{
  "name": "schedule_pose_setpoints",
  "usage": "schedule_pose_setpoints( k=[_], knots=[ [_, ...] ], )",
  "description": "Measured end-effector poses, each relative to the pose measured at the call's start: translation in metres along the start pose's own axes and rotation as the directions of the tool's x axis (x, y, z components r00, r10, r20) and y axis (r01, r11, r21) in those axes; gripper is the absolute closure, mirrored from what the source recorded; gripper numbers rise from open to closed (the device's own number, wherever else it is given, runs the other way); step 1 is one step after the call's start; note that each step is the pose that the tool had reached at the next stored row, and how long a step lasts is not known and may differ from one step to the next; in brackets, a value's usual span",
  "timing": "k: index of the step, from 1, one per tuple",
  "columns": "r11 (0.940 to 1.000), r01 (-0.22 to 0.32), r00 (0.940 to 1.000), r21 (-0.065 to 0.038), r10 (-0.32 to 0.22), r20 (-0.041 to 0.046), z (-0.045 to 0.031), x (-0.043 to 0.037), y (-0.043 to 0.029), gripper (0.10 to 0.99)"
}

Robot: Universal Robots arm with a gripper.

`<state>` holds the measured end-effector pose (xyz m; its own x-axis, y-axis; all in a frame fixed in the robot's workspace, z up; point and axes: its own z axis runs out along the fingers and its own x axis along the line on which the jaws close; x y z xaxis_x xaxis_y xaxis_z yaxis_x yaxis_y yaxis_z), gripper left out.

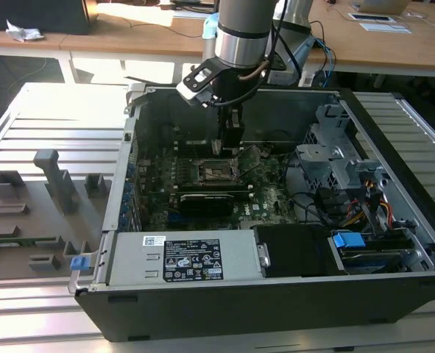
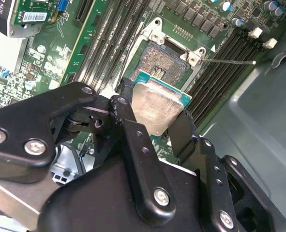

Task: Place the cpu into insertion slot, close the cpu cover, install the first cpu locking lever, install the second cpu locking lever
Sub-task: 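Place the cpu into insertion slot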

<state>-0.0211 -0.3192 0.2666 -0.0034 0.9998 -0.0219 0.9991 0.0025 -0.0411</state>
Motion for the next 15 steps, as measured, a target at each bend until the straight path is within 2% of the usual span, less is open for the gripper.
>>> schedule_pose_setpoints(
  k=[11, 15],
  knots=[
    [1.0000, 0.000, 1.0000, 0.000, 0.000, 0.0001, 0.0083, 0.0002, 0.0003, 0.545],
    [1.0000, 0.000, 1.0000, 0.000, 0.000, 0.0001, 0.0146, 0.0003, 0.0006, 0.545]
  ],
)
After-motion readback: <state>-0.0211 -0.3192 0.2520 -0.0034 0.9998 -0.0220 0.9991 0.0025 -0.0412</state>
